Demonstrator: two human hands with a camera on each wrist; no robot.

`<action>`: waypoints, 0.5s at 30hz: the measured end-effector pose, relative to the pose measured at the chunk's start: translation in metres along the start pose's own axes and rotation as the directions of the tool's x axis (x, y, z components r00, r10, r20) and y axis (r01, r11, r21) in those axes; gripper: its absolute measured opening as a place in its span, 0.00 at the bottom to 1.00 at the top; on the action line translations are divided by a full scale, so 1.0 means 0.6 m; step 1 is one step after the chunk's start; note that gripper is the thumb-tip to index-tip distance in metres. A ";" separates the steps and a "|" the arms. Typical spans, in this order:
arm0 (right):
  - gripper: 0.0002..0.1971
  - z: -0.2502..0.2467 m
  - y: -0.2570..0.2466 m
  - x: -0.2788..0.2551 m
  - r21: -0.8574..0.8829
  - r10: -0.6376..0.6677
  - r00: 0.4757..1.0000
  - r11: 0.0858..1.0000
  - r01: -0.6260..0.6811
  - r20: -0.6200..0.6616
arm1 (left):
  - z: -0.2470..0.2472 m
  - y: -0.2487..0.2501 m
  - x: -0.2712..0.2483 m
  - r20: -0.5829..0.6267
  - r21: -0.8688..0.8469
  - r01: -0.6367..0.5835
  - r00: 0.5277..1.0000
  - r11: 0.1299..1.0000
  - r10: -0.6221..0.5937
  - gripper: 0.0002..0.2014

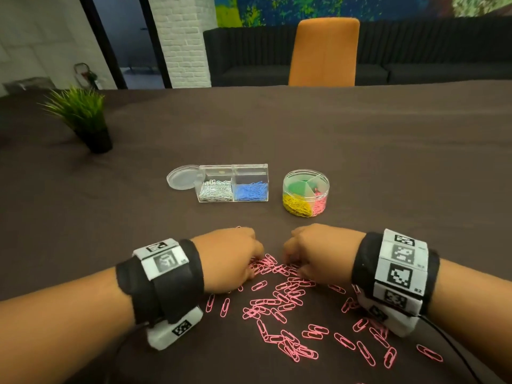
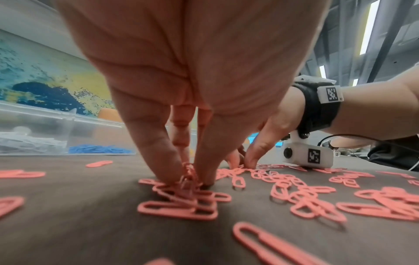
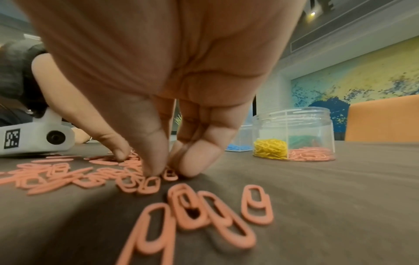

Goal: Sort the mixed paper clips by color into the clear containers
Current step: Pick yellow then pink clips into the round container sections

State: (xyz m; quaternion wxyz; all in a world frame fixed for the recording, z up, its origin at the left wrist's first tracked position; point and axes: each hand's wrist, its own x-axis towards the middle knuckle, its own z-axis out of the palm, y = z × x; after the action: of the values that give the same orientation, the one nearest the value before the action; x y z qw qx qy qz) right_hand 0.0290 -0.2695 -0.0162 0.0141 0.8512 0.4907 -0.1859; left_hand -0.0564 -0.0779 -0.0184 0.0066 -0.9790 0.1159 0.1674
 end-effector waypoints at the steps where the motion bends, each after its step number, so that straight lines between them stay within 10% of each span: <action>1: 0.14 0.001 -0.005 0.000 0.010 -0.021 1.000 1.000 0.021 0.000 | 0.000 0.006 0.002 -0.013 0.025 -0.012 1.000 1.000 0.012 0.17; 11: 0.09 -0.014 -0.003 -0.006 0.150 0.020 0.998 0.988 -0.028 0.058 | -0.015 -0.011 0.016 -0.161 -0.182 0.034 0.985 0.983 -0.064 0.04; 15: 0.08 -0.059 0.061 0.010 0.324 0.100 0.977 0.945 -0.035 -0.186 | -0.042 -0.021 0.042 -0.263 -0.445 0.036 0.950 0.895 -0.169 0.09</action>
State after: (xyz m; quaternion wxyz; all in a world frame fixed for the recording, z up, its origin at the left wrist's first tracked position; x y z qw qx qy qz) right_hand 0.0732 -0.2766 0.0088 -0.1668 0.8728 0.4236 -0.1759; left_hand -0.0221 -0.0723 -0.0032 -0.2205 -0.9743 0.0230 0.0404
